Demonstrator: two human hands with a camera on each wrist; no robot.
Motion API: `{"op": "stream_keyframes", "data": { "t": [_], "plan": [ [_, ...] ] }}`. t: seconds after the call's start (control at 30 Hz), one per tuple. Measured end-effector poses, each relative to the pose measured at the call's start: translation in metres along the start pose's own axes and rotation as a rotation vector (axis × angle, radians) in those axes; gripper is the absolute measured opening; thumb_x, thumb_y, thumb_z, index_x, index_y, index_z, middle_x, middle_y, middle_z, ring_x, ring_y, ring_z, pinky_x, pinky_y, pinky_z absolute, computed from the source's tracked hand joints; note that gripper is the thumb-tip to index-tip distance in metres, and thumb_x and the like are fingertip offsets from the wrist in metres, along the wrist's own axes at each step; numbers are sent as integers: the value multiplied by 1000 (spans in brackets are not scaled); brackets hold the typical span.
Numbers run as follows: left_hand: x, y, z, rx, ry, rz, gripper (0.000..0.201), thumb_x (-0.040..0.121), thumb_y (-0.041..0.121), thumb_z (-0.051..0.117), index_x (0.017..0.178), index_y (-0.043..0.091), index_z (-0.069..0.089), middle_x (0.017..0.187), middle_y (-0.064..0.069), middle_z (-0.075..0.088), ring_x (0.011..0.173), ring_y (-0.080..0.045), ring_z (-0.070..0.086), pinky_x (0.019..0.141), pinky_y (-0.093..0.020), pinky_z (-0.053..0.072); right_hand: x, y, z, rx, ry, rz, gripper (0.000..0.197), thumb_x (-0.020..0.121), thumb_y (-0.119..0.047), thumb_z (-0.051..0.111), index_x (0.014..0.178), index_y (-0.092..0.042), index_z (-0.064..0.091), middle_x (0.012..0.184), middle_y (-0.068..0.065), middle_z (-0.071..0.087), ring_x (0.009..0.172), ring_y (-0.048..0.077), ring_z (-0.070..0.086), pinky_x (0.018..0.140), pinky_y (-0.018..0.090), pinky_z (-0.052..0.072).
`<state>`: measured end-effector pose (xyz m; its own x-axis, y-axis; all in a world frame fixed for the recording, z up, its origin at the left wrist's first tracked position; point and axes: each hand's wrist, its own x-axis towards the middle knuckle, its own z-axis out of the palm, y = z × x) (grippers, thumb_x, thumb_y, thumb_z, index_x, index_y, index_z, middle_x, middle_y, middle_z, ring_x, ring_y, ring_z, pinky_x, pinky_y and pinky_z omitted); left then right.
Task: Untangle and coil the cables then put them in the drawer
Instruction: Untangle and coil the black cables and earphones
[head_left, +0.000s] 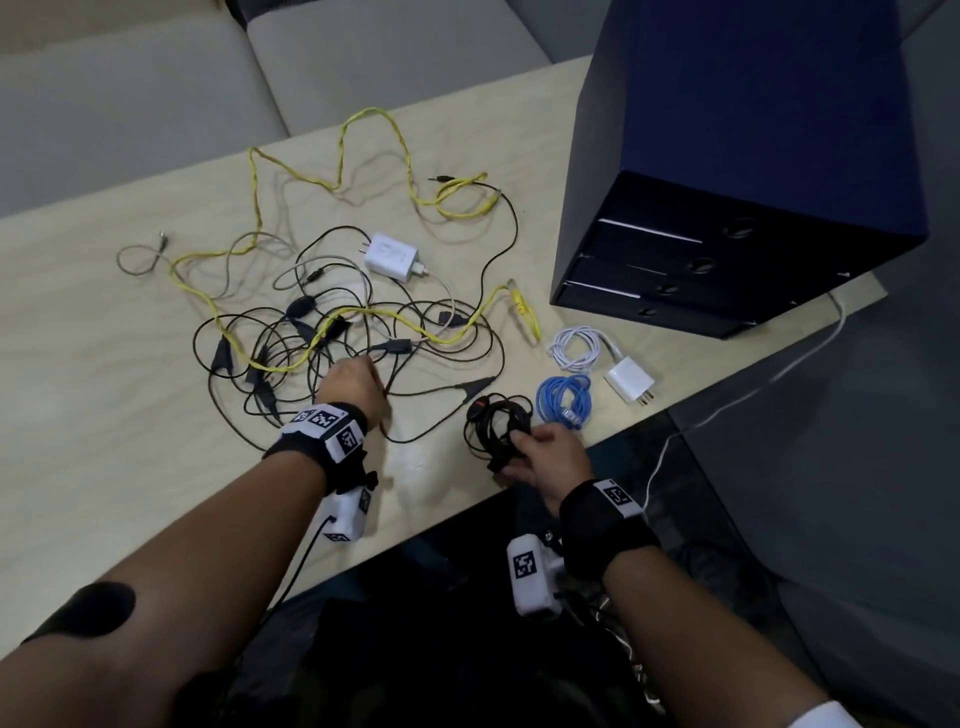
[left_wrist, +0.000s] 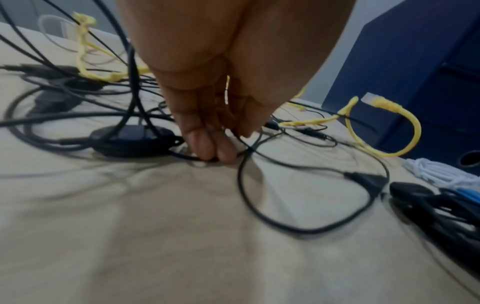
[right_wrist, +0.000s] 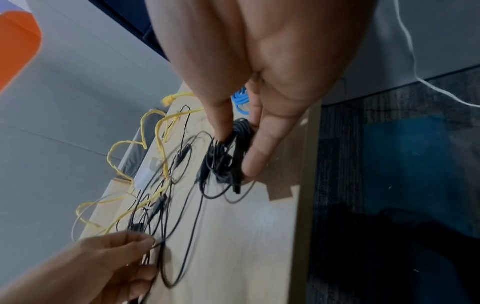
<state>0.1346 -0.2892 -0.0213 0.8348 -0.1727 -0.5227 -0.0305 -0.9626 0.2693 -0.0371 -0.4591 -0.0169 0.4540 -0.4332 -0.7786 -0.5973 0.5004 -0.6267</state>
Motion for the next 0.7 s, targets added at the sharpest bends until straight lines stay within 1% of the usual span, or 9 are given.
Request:
{"op": "stream_keyframes", "data": {
  "t": [0.03,0.1,0.2,0.27,0.33,0.4,0.57,0.63,0.7],
  "plan": [
    [-2,-3,-3,-7,-2,3,14,83,11,62,97,11,63,108,-14,61,96,-31,58,75,-35,47,-1,-2,2,19,5,-3,19,93,-3,58,106,1,46,95,21,61,69,25,66,53,31,59],
    [-7,-7,-6,-46,-18,28,16,89,17,56,103,15,63,107,-13,62,94,-29,59,74,-32,46,-3,-5,5,-26,7,8,17,93,-10,61,98,0,48,84,18,61,65,24,64,56,35,59],
    [-22,-10,-10,-198,-73,97,18,89,18,57,105,18,64,90,-5,65,76,-20,58,69,-25,43,-7,-8,3,-187,-2,41,32,91,-27,65,82,1,52,71,20,57,58,28,61,55,39,58],
    [-34,-13,-16,-308,-90,161,14,91,20,58,103,18,65,75,0,63,62,-15,59,62,-22,44,-12,-12,1,-357,11,0,37,91,-35,63,78,-4,49,60,13,54,47,25,58,46,34,54],
    [-44,-18,-24,-382,-86,205,11,92,21,58,100,19,64,67,2,60,56,-13,59,54,-22,42,-20,-21,1,-557,16,-87,36,91,-36,62,76,-8,46,54,7,51,43,23,53,40,24,41],
    [-53,-27,-33,-432,-71,225,9,92,19,57,99,18,63,64,1,59,57,-15,59,52,-22,41,-24,-33,5,-677,13,-188,31,89,-31,64,75,-9,49,58,6,52,45,20,51,40,21,37],
    [-62,-57,-51,-520,-13,212,10,91,15,57,96,19,64,67,0,61,56,-12,57,54,-20,43,-22,-65,30,-946,-20,-417,10,83,-24,70,85,-17,63,78,4,66,72,20,60,63,27,44],
    [-64,-67,-56,-523,21,208,10,91,14,58,94,21,65,66,1,60,54,-9,55,50,-16,39,-19,-76,43,-1096,-45,-473,7,82,-27,70,84,-26,64,92,2,65,86,20,60,71,26,46],
    [-64,-73,-60,-532,44,205,10,90,15,58,91,22,65,66,-1,58,54,-12,53,50,-17,39,-13,-85,59,-1274,-102,-523,3,81,-29,69,79,-30,66,103,0,63,97,20,59,79,26,46]
  ]
}}
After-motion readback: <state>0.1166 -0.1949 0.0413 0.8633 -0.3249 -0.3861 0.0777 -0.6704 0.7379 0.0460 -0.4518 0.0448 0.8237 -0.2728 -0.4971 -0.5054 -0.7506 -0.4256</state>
